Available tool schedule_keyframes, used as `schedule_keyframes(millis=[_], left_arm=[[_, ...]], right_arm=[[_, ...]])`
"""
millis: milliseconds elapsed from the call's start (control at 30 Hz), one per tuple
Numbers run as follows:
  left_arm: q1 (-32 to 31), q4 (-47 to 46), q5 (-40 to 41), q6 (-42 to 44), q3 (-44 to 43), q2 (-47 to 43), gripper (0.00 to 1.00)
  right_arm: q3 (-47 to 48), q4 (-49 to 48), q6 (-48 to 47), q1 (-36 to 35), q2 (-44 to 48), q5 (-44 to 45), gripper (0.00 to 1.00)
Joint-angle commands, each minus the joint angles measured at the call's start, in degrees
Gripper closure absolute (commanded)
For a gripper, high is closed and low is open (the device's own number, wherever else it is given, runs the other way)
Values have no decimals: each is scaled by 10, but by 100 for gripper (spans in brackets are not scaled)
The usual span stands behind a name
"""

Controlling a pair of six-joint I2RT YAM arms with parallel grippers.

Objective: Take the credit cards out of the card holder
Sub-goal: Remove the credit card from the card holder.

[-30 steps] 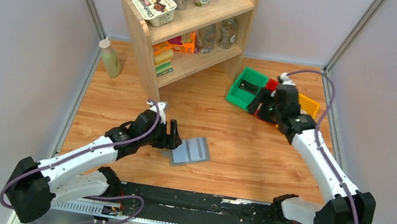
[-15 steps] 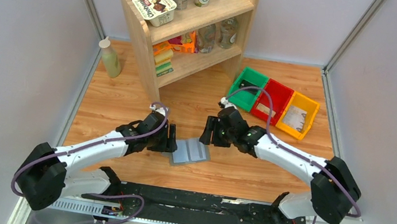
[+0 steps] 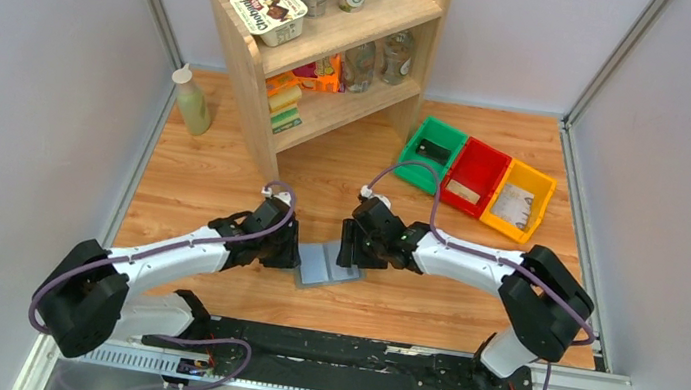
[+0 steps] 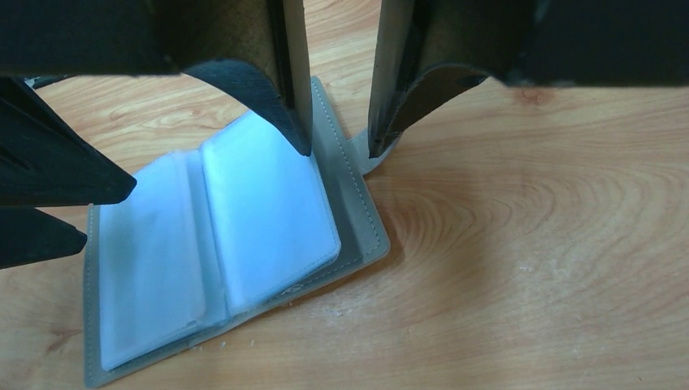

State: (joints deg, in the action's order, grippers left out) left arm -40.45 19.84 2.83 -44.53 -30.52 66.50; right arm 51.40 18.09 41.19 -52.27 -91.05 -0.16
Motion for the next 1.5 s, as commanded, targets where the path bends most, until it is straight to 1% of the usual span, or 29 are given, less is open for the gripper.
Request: schedule_keyframes(millis=[0,300,333,600,633,667,1033,1167,1333,1467], left_arm=[[3,-24,-12,-9,6,10,62],[3,-35,-19,-12,11,14,64],[3,-37,-20,-12,11,15,64],[3,-45,-25,-13,13,24,67],[3,-45,-25,-13,13,25,71],[3,-46,-25,-13,13,26,71],[4,-53,-25,-13,19,16,73],[6,-63,-24,-21,33,-12,73],[12,-80,3,-44,70,-99,64],[15,-68,29,-62,90,-175,59]], right_arm=[[27,-19,5,-9,-11,17,41],[33,-24,1,-14,-23,11,43],[35,-24,0,-14,-26,-9,43],[42,-49,-5,-22,-26,-48,49],[42,-53,-6,-22,-26,-52,50],[44,-57,-6,-21,-25,-57,50],[51,-109,-15,-23,-44,-122,50],[65,-134,-22,-25,-63,-165,47],[82,-154,-21,-25,-108,-207,41],[88,-158,-20,-25,-141,-218,42]])
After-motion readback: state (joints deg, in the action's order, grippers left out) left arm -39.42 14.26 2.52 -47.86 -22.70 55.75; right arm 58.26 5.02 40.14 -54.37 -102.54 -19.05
